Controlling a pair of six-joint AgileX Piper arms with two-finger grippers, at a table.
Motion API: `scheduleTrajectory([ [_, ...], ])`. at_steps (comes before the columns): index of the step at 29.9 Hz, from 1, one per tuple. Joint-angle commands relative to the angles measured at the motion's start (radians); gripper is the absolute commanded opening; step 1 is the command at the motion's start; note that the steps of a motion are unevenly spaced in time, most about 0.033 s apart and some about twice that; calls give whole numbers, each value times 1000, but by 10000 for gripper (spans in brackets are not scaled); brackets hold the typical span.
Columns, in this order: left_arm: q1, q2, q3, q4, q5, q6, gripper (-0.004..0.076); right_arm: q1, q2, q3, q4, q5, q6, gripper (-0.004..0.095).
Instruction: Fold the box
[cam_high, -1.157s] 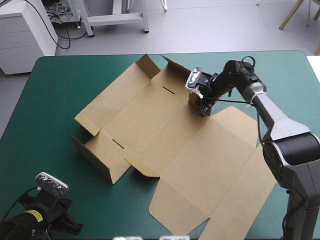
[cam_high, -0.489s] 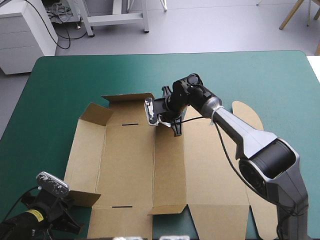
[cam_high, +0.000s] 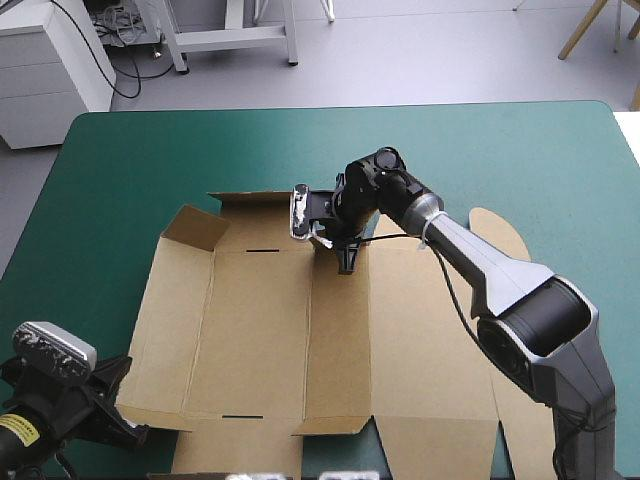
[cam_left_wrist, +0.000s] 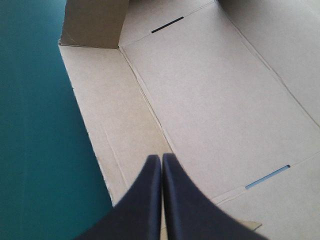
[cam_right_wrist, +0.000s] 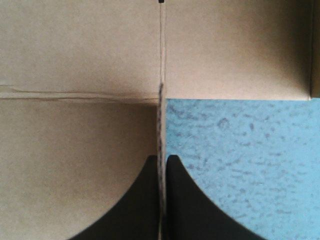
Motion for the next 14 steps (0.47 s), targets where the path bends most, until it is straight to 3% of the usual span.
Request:
scheduleTrajectory([
  [1, -6, 9, -37, 13, -18, -11, -10, 0, -48, -33, 65, 12, -13, -14],
  [5, -6, 9, -37, 26, -11, -16, -10, 0, -41, -31, 112, 72, 39, -14],
  [14, -6, 9, -37, 42, -11, -16, -10, 0, -41, -31, 99, 74, 124, -9],
])
